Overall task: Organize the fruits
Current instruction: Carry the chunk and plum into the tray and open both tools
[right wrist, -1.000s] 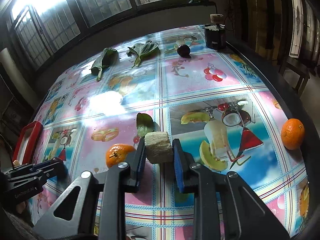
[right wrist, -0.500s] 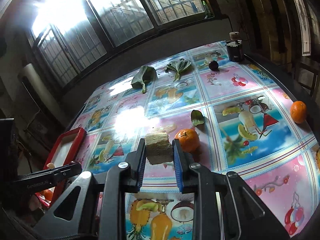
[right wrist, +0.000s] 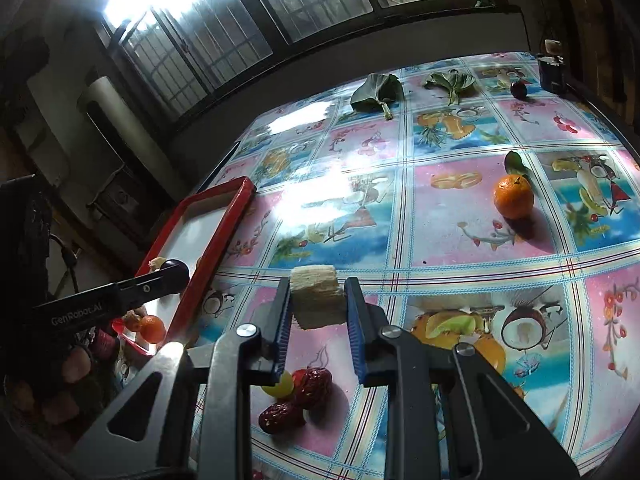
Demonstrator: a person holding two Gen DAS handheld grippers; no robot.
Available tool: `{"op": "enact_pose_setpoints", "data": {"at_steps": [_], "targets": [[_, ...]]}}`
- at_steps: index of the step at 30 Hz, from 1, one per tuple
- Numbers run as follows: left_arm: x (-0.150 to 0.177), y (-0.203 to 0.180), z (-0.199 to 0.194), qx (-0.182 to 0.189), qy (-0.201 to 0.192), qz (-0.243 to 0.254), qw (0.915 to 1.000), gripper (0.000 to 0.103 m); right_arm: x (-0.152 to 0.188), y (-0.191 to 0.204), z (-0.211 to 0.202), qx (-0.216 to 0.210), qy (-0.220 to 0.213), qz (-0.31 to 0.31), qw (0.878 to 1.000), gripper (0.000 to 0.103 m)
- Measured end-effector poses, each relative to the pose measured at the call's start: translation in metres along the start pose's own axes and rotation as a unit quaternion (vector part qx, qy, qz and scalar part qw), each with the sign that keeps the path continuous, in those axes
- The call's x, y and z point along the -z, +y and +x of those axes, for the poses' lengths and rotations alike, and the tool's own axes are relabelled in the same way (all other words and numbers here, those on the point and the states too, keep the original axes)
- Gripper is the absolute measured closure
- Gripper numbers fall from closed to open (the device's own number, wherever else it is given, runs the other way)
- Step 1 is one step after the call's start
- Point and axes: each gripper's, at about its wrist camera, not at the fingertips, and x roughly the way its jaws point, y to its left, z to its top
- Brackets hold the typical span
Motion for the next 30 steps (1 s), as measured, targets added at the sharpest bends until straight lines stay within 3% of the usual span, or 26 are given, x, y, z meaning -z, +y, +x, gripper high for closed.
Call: {"op": "enact_pose_setpoints", "data": {"at_steps": [6,16,30], "targets": [[0.008,0.026,-0.007,-0.022,-0.004,-0.019,0.9996,0.078,0.009,0.020,0.008,-0.010,0.017,-0.022,1.000,0.076],[0.009,0.060,-0.017,-0.106,-0.025,-0.035,0.9934,0.078,0.015,0.045,0.020,-0.017,0.038,-0.045,0.998,0.076],[0.006,0.093,-0.019,-0.138,-0.028,-0.052,0.9886,0.078,0.003,0.095,0.043,-0.038,0.048,-0.089,0.994,0.076]]}}
